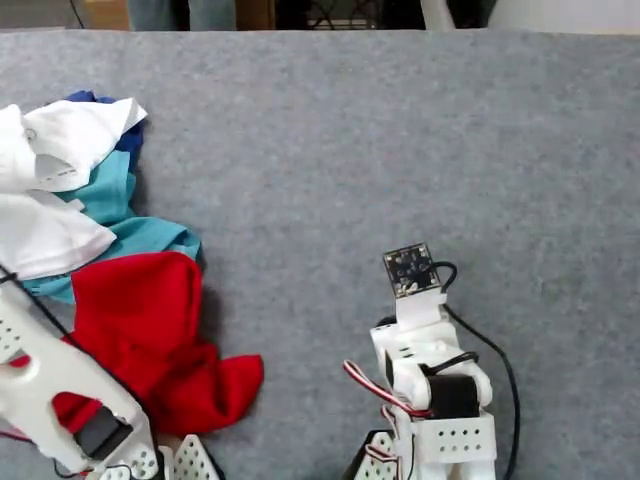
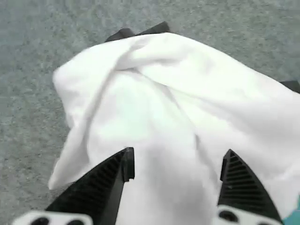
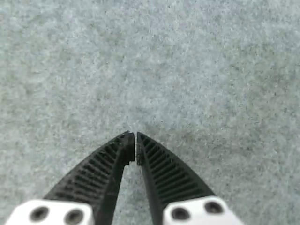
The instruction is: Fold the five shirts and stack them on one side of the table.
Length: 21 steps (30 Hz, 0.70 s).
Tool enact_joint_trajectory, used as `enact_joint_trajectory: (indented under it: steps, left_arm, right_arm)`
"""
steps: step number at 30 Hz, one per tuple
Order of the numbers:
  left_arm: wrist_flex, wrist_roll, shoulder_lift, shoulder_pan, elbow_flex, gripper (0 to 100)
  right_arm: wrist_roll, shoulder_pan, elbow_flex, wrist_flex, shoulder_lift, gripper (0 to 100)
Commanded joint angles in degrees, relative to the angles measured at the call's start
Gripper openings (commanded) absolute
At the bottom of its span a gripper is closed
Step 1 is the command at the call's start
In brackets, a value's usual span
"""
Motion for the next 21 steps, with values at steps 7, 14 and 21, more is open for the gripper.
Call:
enact_joint_trajectory:
  steps: [7,14,21]
  left_arm:
    - [0.4,-11.3,-21.8,11.6,26.3,29]
    - [-16.4,-12.0,-23.5,13.6,61.7,29]
    - [-37.8,-12.0,-23.5,12.4,80.2,15]
  right_arm:
    - [-0.4,0.5,-0.3,-0.1,-3.8,1.5]
    - [-0.4,0.5,-0.3,-0.1,-3.8,1.5]
    - [-0.4,0.5,-0.3,-0.1,-3.8,1.5]
